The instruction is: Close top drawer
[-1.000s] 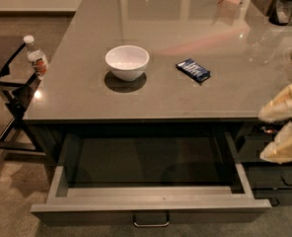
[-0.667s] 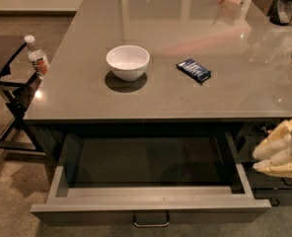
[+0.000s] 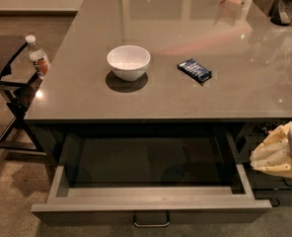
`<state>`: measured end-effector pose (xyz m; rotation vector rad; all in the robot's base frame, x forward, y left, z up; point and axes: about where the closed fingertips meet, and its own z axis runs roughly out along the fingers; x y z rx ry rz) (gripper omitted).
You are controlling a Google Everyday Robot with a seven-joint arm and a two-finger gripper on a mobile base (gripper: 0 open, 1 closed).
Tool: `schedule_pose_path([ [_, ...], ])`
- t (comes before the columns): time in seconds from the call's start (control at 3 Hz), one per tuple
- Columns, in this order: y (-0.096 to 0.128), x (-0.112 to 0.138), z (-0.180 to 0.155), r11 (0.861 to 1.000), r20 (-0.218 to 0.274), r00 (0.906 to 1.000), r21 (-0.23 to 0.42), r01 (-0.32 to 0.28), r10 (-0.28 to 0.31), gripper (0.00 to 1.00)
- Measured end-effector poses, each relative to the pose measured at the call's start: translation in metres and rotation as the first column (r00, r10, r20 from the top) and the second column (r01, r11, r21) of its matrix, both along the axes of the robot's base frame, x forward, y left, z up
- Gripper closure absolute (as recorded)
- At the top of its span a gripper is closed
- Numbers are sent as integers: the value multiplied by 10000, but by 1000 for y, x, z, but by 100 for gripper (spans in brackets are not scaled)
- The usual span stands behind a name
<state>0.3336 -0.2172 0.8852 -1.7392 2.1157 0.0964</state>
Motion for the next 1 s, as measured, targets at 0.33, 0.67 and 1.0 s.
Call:
schedule_pose_path([
  [0.33,12,-8,-34,9996,-577,9982,212,-168,180,100],
  [0.67,26,-26,-80,9958,-1065,9939,902,-182,278,100],
  [1.0,41,-40,-116,9863,-1058,9932,1620,-302,477,100],
])
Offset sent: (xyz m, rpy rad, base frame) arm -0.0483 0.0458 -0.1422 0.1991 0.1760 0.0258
